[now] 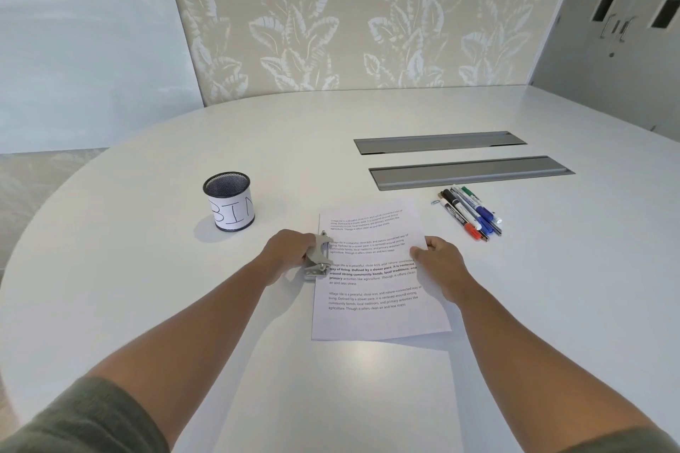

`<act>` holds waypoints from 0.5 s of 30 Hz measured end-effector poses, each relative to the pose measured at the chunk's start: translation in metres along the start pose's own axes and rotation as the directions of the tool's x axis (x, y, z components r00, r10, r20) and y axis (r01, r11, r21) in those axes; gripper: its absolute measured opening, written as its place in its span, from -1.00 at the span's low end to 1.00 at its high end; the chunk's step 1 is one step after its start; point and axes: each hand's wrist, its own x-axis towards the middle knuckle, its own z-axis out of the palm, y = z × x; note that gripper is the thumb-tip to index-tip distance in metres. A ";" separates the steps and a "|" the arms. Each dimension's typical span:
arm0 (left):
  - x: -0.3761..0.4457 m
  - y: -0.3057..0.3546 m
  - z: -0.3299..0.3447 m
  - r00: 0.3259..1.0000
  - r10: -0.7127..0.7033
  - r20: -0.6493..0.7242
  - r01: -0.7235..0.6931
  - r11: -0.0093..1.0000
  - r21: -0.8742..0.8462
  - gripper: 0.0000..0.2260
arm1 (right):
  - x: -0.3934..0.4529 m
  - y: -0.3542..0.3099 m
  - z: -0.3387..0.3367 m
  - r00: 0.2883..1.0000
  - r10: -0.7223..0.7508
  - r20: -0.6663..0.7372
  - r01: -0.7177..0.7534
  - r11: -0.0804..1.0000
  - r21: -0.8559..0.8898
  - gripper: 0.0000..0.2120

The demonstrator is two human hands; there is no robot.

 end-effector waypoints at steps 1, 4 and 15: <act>-0.003 0.000 0.001 1.000 -0.012 -0.003 0.012 1.000 0.013 -0.93 | -0.001 0.000 0.000 1.000 -0.003 0.002 0.003 1.000 -0.011 -0.89; -0.007 0.001 0.002 0.999 -0.051 -0.009 0.051 0.999 0.003 -0.84 | -0.001 0.001 0.001 1.000 -0.014 -0.006 0.014 0.999 -0.034 -0.89; -0.006 0.001 0.000 0.997 -0.076 -0.028 0.075 0.995 -0.059 -0.78 | 0.003 -0.001 0.006 0.995 -0.021 -0.093 0.006 0.988 -0.157 -0.67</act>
